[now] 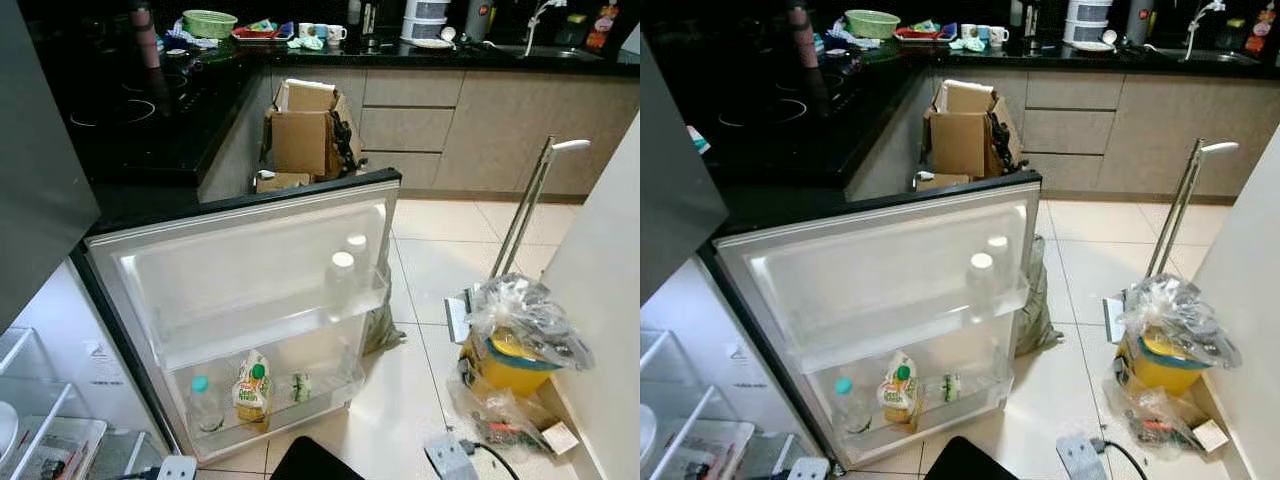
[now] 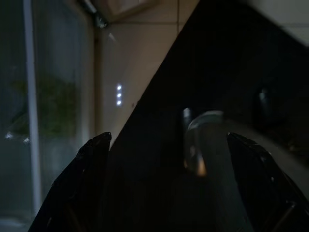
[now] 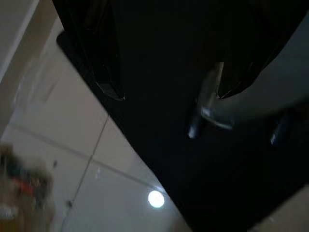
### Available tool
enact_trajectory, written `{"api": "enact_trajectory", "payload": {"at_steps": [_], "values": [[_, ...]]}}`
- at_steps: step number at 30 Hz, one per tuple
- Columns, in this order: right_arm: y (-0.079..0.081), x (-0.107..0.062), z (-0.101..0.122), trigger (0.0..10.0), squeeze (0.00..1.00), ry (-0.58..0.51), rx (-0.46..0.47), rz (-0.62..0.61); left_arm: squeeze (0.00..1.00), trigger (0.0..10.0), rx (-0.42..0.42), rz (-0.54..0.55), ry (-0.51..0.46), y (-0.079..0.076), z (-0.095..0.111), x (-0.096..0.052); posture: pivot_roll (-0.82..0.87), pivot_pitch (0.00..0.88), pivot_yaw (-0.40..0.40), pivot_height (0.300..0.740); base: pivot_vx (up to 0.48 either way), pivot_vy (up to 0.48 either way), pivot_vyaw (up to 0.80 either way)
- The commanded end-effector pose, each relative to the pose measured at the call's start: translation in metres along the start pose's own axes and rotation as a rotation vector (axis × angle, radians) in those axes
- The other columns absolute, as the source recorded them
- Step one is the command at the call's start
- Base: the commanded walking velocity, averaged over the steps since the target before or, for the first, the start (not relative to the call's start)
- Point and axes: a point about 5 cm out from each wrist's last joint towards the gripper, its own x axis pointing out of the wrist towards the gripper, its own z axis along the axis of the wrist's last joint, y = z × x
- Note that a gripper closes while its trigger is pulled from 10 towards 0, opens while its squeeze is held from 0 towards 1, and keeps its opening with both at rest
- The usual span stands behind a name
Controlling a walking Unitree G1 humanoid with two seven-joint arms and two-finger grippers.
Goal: Restocking fridge
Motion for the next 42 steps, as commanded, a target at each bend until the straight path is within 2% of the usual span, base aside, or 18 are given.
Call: {"api": "enact_trajectory", "payload": {"at_steps": [1,6,18,29,32,42], "values": [[0.000,-0.001,-0.005,10.0,0.00,0.013,-0.001,0.019,0.00,10.0,-0.026,-0.011,0.026,-0.005,-0.006,0.000,0.00,0.000,-0.027,0.740,0.000,-0.469,0.00],[0.005,-0.001,-0.012,10.0,0.00,0.041,-0.024,0.061,0.00,10.0,-0.037,-0.008,0.026,-0.007,-0.006,0.001,0.00,0.000,-0.031,0.740,0.000,-0.469,0.59],[0.002,-0.002,-0.014,10.0,0.00,0.037,0.009,0.043,0.00,10.0,-0.044,-0.012,0.026,-0.007,-0.005,0.001,-0.03,0.000,-0.013,0.740,0.000,-0.469,0.74],[0.001,-0.005,-0.026,10.0,0.00,0.066,0.026,0.022,0.00,10.0,-0.059,-0.010,0.035,-0.007,-0.009,0.000,-0.04,0.000,-0.007,0.740,0.000,-0.465,0.00],[0.002,-0.004,-0.025,10.0,0.00,0.063,0.019,0.044,0.00,10.0,-0.073,-0.005,0.028,-0.006,-0.008,0.000,-0.04,0.000,-0.007,0.740,0.000,0.000,0.00],[0.005,-0.004,-0.021,10.0,0.00,0.050,0.017,0.081,0.00,10.0,-0.090,-0.006,0.028,-0.006,-0.010,0.000,-0.04,0.000,-0.004,0.740,0.000,0.000,0.77]]}}
